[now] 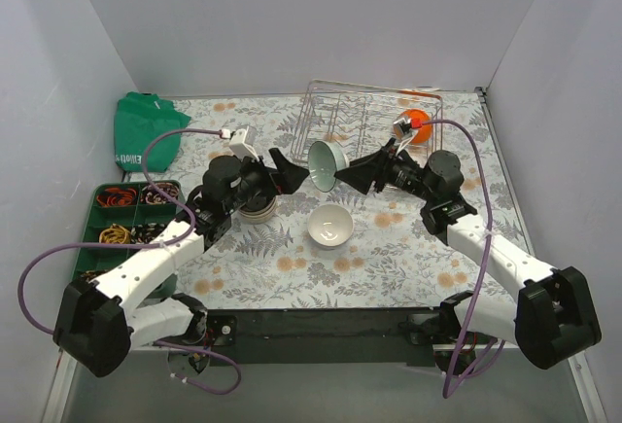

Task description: Unload the bowls from the dish rack

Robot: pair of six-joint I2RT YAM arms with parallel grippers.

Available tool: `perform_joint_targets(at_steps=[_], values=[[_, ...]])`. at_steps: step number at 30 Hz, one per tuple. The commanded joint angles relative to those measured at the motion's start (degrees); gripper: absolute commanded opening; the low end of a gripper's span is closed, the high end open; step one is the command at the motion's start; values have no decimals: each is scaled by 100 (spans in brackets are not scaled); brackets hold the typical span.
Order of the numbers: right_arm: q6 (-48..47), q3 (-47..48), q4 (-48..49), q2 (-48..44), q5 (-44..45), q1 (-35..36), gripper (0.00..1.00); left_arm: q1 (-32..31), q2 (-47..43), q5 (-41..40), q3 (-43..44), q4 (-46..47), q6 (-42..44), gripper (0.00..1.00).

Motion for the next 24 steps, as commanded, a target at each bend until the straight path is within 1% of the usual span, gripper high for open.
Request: perform_joint_targets(at_steps=[1, 6, 9, 10, 12, 13, 15, 16, 17, 19, 20, 21, 23, 24], values=[[1082, -288, 2073, -76, -546, -1, 30, -132, 164, 38, 50, 806, -301, 98], [1557, -499, 2706, 143, -678, 17, 30, -185, 393, 134, 24, 1017, -547, 94], [1751, -596, 3058, 249, -713, 34, 30, -229, 445, 222, -47, 1158, -679, 89], [1786, -613, 3146, 267, -722, 43, 30, -237, 446, 240, -64, 1202, -705, 85], [1821, -640, 3190, 302, -722, 52, 30, -246, 463, 275, -117, 1211, -758, 80], [1821, -622, 3191, 302, -731, 52, 30, -246, 446, 301, -135, 1211, -776, 73], [1821, -622, 3199, 328, -748, 69, 31, -246, 419, 319, -222, 1237, -829, 65], [1821, -631, 3199, 337, -748, 61, 31, -255, 393, 310, -249, 1290, -864, 60], [1821, -622, 3199, 337, -748, 61, 32, -255, 384, 310, -275, 1308, -881, 49], [1813, -640, 3199, 363, -766, 61, 33, -255, 340, 302, -328, 1325, -882, 38], [1804, -631, 3191, 372, -766, 61, 34, -255, 323, 284, -337, 1334, -890, 27], [1795, -648, 3199, 390, -766, 61, 35, -255, 305, 284, -346, 1334, -882, 24], [1777, -666, 3182, 398, -792, 60, 39, -255, 235, 258, -355, 1308, -812, 16], [1760, -675, 3164, 399, -818, 61, 41, -255, 200, 214, -363, 1282, -785, 9]])
